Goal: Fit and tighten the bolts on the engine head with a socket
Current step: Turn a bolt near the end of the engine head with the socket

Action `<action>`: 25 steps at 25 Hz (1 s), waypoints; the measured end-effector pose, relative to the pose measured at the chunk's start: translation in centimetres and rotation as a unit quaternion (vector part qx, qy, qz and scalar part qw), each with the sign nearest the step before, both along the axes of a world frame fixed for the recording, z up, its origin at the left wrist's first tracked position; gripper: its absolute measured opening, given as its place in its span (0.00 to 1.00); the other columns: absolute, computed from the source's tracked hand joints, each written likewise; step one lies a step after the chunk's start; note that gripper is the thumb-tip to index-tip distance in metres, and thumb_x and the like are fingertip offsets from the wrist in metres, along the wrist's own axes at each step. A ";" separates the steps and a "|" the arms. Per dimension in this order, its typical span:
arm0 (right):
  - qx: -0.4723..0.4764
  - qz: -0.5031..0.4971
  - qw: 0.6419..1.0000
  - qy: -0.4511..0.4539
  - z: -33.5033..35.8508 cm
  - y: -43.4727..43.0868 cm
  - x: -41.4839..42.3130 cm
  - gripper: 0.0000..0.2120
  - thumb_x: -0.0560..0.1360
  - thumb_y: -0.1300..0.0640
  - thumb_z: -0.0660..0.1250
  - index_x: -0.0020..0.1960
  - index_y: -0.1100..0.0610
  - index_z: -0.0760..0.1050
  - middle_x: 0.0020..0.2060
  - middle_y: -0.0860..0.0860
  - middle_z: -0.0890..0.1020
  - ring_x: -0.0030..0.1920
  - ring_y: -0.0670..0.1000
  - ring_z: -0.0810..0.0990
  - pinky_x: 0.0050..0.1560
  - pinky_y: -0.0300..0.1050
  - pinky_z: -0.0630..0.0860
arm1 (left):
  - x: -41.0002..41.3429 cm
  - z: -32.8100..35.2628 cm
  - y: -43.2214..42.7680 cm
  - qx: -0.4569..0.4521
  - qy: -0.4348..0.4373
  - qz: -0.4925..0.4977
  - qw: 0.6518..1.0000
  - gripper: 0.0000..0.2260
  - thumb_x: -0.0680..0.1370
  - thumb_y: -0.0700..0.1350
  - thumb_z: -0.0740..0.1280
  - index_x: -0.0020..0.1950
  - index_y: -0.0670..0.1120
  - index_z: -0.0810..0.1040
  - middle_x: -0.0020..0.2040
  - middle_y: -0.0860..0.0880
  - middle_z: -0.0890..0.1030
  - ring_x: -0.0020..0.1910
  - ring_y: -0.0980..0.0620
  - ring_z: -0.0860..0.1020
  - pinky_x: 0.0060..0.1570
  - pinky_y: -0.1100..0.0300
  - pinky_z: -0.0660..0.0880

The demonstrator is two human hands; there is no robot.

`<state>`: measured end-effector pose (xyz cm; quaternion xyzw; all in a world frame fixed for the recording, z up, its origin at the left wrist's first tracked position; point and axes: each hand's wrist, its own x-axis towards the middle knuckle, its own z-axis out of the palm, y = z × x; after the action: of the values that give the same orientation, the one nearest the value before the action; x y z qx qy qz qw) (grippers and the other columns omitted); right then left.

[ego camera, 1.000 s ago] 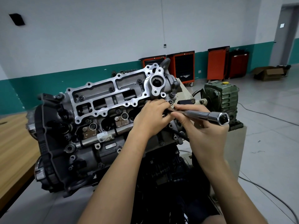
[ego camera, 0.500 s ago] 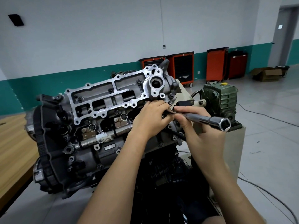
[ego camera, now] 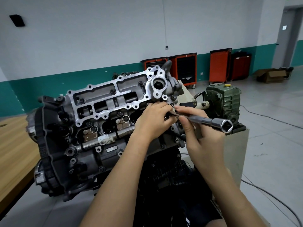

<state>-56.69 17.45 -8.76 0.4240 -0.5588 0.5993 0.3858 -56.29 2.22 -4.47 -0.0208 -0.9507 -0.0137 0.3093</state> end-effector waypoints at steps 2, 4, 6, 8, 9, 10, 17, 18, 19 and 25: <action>0.018 0.014 1.000 0.013 0.0 0.0 -0.1 0.09 0.77 0.65 0.64 0.54 0.67 0.79 0.52 0.53 0.83 0.54 0.47 0.81 0.56 0.43 0.77 | 0.1 0.0 0.0 0.005 0.006 -0.003 1.000 0.10 0.75 0.47 0.61 0.51 0.45 0.78 0.51 0.51 0.79 0.53 0.50 0.74 0.56 0.57 0.65; 0.003 0.003 1.000 0.023 0.3 0.0 -0.2 0.08 0.75 0.66 0.67 0.51 0.67 0.81 0.49 0.53 0.84 0.51 0.47 0.82 0.53 0.43 0.78 | 0.2 0.0 0.0 0.003 0.005 -0.007 1.000 0.11 0.74 0.48 0.60 0.50 0.45 0.78 0.50 0.51 0.79 0.52 0.49 0.74 0.54 0.58 0.65; -0.030 0.005 1.000 0.005 0.5 0.1 -0.3 0.08 0.73 0.63 0.71 0.50 0.66 0.82 0.47 0.53 0.84 0.47 0.46 0.83 0.48 0.45 0.80 | 0.2 0.1 0.0 -0.006 -0.002 -0.006 1.000 0.15 0.73 0.50 0.57 0.52 0.46 0.78 0.51 0.51 0.79 0.52 0.50 0.73 0.54 0.58 0.65; -0.041 0.018 0.999 -0.017 0.6 0.1 -0.2 0.09 0.73 0.61 0.72 0.50 0.66 0.82 0.46 0.52 0.84 0.47 0.47 0.83 0.48 0.47 0.80 | 0.1 0.1 -0.1 -0.006 -0.005 -0.004 1.000 0.14 0.74 0.50 0.59 0.53 0.46 0.79 0.52 0.52 0.79 0.53 0.50 0.74 0.54 0.59 0.65; -0.032 0.022 0.999 -0.019 0.5 0.2 -0.2 0.09 0.74 0.61 0.71 0.51 0.65 0.81 0.47 0.52 0.84 0.49 0.47 0.83 0.50 0.48 0.80 | 0.1 0.1 -0.1 -0.003 -0.001 -0.005 1.000 0.12 0.75 0.49 0.60 0.52 0.46 0.79 0.52 0.51 0.79 0.53 0.50 0.74 0.54 0.59 0.64; -0.017 0.021 1.000 -0.012 0.4 0.2 -0.2 0.09 0.75 0.62 0.69 0.52 0.66 0.80 0.49 0.52 0.83 0.51 0.47 0.82 0.52 0.48 0.79 | 0.0 0.1 0.0 -0.001 0.004 -0.006 1.000 0.11 0.75 0.48 0.61 0.52 0.45 0.79 0.52 0.51 0.79 0.53 0.50 0.74 0.54 0.59 0.64; -0.041 -0.017 0.999 0.003 0.6 0.3 -0.6 0.08 0.73 0.62 0.72 0.48 0.67 0.82 0.46 0.54 0.85 0.46 0.50 0.84 0.47 0.50 0.81 | 0.0 0.0 -0.1 -0.001 0.010 -0.004 1.000 0.10 0.76 0.49 0.62 0.51 0.45 0.78 0.50 0.51 0.79 0.52 0.50 0.74 0.53 0.59 0.65; -0.044 0.002 0.999 -0.014 0.6 0.2 -0.4 0.09 0.73 0.61 0.72 0.49 0.66 0.81 0.46 0.53 0.84 0.48 0.49 0.84 0.48 0.51 0.81 | 0.0 0.0 -0.1 -0.002 0.007 -0.006 1.000 0.10 0.76 0.49 0.62 0.51 0.45 0.78 0.50 0.51 0.79 0.52 0.50 0.74 0.53 0.58 0.65; -0.035 0.016 0.999 -0.025 0.4 0.2 -0.2 0.09 0.74 0.61 0.71 0.51 0.65 0.81 0.47 0.52 0.84 0.49 0.48 0.83 0.49 0.52 0.80 | 0.0 0.0 -0.1 -0.002 0.004 -0.008 1.000 0.10 0.76 0.49 0.62 0.51 0.45 0.78 0.51 0.51 0.79 0.53 0.50 0.74 0.55 0.58 0.65; -0.014 -0.022 1.000 0.013 0.5 0.3 -0.3 0.07 0.74 0.65 0.70 0.51 0.67 0.81 0.47 0.55 0.84 0.46 0.50 0.84 0.48 0.49 0.80 | 0.0 0.0 0.0 -0.004 0.008 -0.004 1.000 0.10 0.76 0.48 0.62 0.53 0.45 0.78 0.52 0.51 0.79 0.53 0.50 0.74 0.55 0.58 0.66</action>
<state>-57.04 17.72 -8.25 0.4142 -0.5543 0.5930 0.4118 -56.26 2.21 -4.44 -0.0263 -0.9481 -0.0112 0.3166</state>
